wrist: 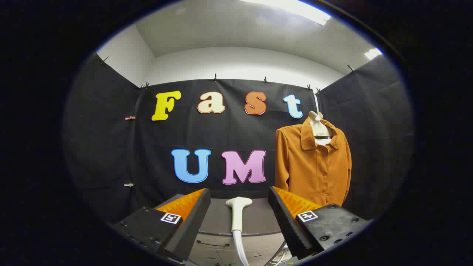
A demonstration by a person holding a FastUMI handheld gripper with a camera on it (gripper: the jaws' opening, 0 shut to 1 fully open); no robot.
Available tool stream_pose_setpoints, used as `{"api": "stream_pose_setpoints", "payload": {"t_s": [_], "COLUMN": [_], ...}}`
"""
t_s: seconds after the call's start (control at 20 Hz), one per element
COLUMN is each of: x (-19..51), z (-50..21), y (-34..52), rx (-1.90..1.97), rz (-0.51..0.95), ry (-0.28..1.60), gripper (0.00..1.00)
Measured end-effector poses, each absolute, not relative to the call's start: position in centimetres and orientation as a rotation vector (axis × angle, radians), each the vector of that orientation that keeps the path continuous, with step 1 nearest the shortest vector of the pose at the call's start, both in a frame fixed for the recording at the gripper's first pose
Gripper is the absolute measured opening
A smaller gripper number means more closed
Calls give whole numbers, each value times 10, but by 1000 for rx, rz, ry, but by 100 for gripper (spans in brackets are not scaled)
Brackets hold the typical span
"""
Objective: Iron the clothes twice with a garment steamer, once on the left side and once on the right side.
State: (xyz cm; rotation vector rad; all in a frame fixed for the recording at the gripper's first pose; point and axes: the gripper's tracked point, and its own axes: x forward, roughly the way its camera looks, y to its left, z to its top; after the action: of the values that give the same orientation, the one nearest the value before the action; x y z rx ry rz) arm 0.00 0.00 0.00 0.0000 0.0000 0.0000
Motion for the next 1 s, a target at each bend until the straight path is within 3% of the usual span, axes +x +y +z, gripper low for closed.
{"api": "stream_pose_setpoints", "payload": {"t_s": [1.0], "x": [-2], "z": [-3], "y": [24], "rx": [-20], "rz": [4], "ry": [18], "gripper": [97]}}
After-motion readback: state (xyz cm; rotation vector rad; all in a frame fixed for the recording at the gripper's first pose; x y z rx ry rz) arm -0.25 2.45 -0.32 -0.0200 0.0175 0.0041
